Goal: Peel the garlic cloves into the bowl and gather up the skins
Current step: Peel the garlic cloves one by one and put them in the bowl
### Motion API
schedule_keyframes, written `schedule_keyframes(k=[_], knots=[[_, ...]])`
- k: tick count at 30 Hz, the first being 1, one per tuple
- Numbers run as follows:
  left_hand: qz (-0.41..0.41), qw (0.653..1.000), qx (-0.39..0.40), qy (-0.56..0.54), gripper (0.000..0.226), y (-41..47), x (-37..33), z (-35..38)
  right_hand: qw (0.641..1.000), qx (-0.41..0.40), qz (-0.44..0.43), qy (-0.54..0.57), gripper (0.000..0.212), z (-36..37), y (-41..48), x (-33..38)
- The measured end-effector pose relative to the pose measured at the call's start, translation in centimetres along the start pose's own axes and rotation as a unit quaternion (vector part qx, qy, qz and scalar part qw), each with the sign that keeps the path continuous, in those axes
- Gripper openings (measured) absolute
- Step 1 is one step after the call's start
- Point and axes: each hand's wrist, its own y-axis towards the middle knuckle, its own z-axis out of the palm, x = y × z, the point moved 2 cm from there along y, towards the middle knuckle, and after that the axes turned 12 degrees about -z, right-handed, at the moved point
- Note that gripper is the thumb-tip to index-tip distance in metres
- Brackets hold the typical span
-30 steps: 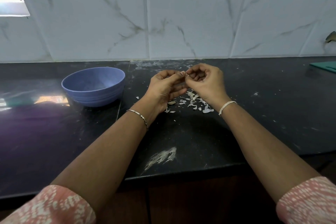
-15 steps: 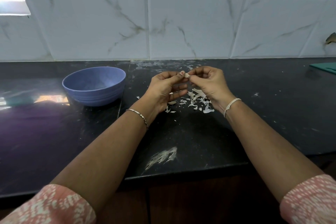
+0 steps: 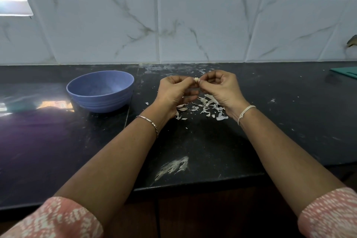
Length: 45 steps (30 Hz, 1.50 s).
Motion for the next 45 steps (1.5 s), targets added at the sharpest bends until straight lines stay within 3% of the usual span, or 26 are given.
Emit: schedule_keyframes(k=[9, 15, 24, 29, 36, 38, 42, 45], knots=[[0.027, 0.998, -0.003, 0.056, 0.006, 0.2, -0.5, -0.6, 0.998, 0.040, -0.038, -0.020, 0.010, -0.2, 0.1, -0.1], [0.076, 0.989, -0.047, 0.118, 0.010, 0.5, -0.4, -0.6, 0.996, 0.051, -0.056, -0.047, 0.010, 0.0, 0.0, -0.2], [0.181, 0.958, -0.107, 0.195, 0.008, 0.1, -0.6, -0.1, 0.998, 0.028, 0.000, 0.056, 0.008, 0.4, -0.2, 0.1], [0.114, 0.978, -0.104, 0.140, 0.009, 0.6, -0.4, -0.4, 0.992, 0.021, 0.029, 0.122, 0.009, 0.3, -0.1, 0.2], [0.051, 0.971, -0.045, 0.228, 0.022, 0.7, -0.3, -0.4, 0.991, 0.035, 0.032, 0.122, 0.013, -0.5, 0.2, 0.1], [0.056, 0.979, -0.040, 0.192, 0.010, 0.8, -0.4, -0.6, 0.992, 0.036, 0.030, 0.119, 0.014, -0.6, 0.2, 0.1], [0.035, 0.996, 0.012, 0.080, 0.013, 0.8, -0.5, -0.7, 0.995, 0.039, 0.017, 0.094, 0.016, -0.8, 0.2, 0.0], [0.017, 0.997, 0.044, 0.054, 0.017, 0.6, -0.4, -0.5, 0.997, 0.049, -0.003, 0.055, 0.015, -0.7, 0.1, 0.0]])
